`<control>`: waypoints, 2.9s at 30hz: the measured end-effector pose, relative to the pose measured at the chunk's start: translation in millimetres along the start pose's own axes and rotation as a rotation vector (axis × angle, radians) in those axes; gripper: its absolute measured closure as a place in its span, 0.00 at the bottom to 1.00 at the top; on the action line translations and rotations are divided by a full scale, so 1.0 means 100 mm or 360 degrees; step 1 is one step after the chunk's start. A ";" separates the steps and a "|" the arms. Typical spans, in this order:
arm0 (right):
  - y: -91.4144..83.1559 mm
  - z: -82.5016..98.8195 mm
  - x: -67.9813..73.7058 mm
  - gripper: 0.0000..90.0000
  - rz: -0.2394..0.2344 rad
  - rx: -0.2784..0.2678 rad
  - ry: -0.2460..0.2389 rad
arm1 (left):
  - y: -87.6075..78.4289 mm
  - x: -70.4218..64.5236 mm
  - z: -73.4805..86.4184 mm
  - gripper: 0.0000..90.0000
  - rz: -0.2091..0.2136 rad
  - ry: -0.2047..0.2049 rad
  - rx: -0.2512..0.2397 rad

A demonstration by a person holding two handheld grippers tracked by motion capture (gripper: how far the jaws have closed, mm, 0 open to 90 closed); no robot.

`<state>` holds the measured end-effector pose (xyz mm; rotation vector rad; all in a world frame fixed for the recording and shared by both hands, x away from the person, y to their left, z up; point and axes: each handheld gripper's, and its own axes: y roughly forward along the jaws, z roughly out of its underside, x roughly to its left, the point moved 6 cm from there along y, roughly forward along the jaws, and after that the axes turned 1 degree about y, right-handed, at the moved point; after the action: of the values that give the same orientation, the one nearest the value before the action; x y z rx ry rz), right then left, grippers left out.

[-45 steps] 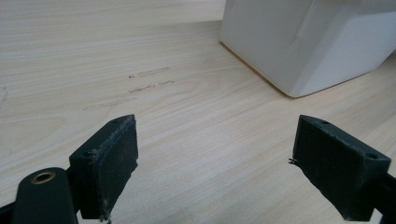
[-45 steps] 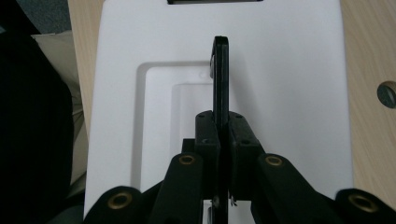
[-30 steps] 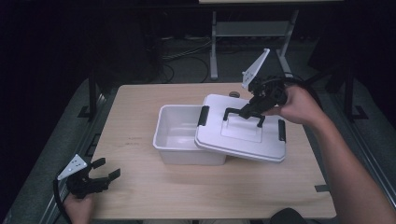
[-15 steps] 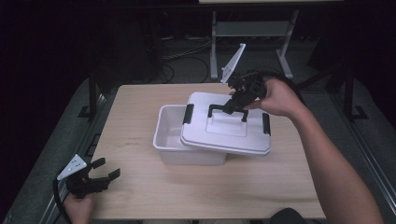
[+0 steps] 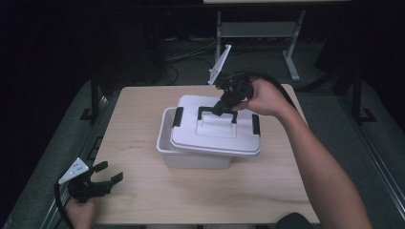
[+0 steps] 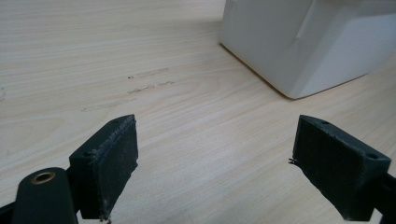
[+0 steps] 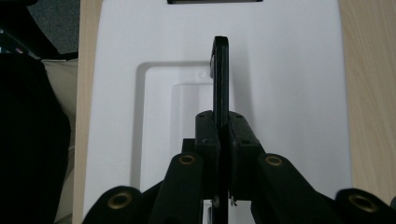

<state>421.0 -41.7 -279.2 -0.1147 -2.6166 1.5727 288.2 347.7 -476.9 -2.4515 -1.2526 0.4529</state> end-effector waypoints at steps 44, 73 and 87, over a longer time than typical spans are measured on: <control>0.69 -0.39 -0.28 0.94 -0.0086 0.0098 -0.0021 | -0.03 0.02 0.00 0.15 -0.0009 -0.0005 -0.0013; 0.75 -0.33 -0.33 0.84 -0.0114 0.0051 0.0047 | -0.04 0.04 0.00 0.15 -0.0015 -0.0029 -0.0025; 0.49 -0.19 -0.37 0.72 -0.0011 -0.0019 0.0112 | -0.03 0.05 0.02 0.15 -0.0018 -0.0027 -0.0010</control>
<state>460.6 -6.3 -315.3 -0.1583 -2.5704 1.5227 288.1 353.7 -477.9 -2.4493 -1.2762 0.4682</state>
